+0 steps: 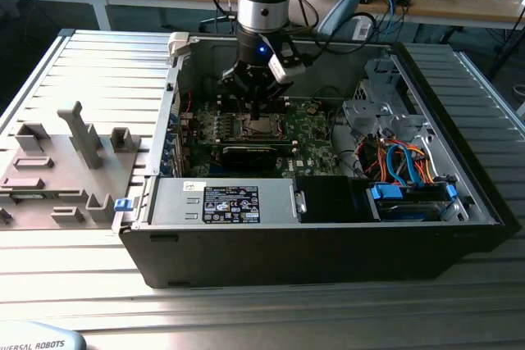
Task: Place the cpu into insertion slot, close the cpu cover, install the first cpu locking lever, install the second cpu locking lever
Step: 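Install the first cpu locking lever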
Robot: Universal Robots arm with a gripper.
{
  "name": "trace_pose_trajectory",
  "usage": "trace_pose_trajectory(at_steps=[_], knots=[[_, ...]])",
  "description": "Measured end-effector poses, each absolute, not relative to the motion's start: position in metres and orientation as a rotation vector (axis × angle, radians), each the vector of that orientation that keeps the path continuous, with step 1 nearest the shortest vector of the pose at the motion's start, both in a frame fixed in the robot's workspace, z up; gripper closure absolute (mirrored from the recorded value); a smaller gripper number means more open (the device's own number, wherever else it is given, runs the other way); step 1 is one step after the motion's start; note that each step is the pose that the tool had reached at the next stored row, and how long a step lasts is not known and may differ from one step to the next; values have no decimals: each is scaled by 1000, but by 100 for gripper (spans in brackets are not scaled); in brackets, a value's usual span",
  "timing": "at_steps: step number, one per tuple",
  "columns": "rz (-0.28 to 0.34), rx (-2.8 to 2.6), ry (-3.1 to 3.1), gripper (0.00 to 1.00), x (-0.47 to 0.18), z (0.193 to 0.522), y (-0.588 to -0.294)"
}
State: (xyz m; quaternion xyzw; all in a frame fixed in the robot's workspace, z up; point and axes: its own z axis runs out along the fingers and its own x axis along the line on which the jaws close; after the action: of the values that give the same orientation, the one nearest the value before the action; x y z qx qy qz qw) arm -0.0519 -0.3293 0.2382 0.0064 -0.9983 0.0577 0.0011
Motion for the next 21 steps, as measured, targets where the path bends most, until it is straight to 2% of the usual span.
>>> trace_pose_trajectory(at_steps=[10, 21], knots=[[160, 20, -3136, 89, -95, 238, -326], [156, 20, -3137, 89, -109, 238, -288]])
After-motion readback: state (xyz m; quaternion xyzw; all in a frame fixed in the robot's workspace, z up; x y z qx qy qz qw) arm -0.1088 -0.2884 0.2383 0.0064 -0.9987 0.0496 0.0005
